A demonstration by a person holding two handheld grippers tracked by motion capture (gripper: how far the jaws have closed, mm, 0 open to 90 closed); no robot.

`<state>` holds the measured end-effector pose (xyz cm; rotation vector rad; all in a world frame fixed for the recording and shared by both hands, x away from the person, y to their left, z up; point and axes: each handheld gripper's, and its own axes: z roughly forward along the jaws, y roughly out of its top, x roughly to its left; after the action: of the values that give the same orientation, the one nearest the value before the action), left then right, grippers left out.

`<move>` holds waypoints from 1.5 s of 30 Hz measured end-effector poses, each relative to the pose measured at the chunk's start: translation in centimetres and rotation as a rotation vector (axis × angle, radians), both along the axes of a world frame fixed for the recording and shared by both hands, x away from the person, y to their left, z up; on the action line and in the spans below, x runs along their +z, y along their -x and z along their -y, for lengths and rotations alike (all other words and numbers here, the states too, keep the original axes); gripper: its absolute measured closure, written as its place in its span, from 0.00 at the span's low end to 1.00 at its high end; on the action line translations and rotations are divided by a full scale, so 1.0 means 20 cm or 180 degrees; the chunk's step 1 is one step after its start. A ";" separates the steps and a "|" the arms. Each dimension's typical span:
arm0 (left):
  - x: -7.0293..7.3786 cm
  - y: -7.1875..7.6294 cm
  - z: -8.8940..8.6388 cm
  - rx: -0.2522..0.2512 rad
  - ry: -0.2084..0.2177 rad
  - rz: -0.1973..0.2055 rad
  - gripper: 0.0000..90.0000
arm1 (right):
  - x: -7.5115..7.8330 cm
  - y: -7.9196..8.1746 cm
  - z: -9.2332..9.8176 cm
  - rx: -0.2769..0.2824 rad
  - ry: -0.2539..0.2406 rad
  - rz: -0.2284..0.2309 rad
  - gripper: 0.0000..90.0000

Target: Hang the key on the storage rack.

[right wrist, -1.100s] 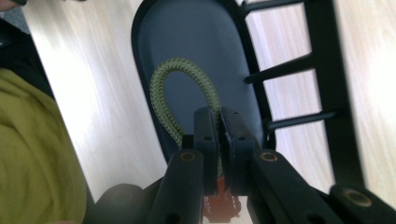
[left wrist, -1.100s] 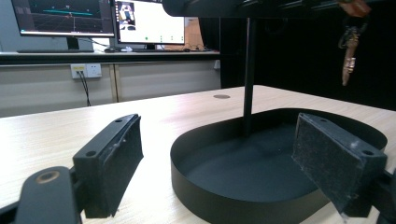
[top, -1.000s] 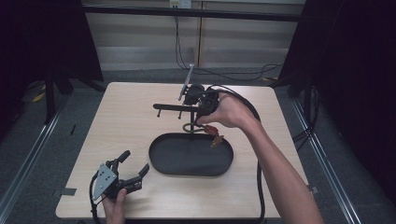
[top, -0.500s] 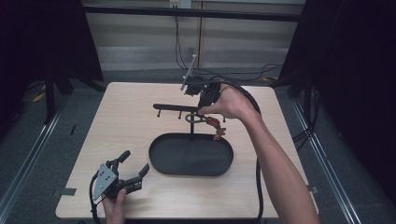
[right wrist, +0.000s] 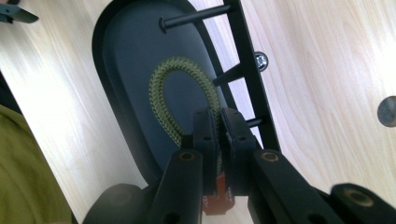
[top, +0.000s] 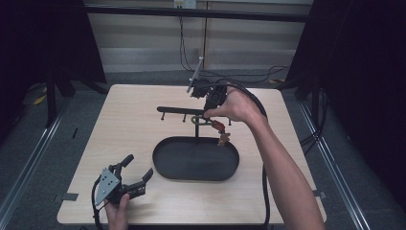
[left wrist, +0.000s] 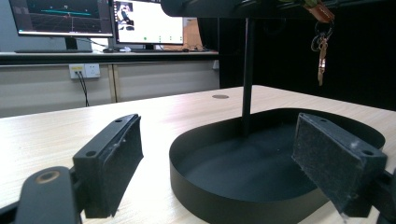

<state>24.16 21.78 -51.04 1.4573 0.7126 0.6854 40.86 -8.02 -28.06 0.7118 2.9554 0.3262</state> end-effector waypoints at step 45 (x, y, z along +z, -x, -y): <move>0.00 0.00 0.00 0.0003 -0.0030 -0.0003 0.17 | -0.01 -0.02 0.07 -0.0030 0.0018 -0.0123 0.94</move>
<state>24.15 21.83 -51.03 1.4662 0.7115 0.6896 41.32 -9.44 -28.27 0.7396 2.9870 0.3065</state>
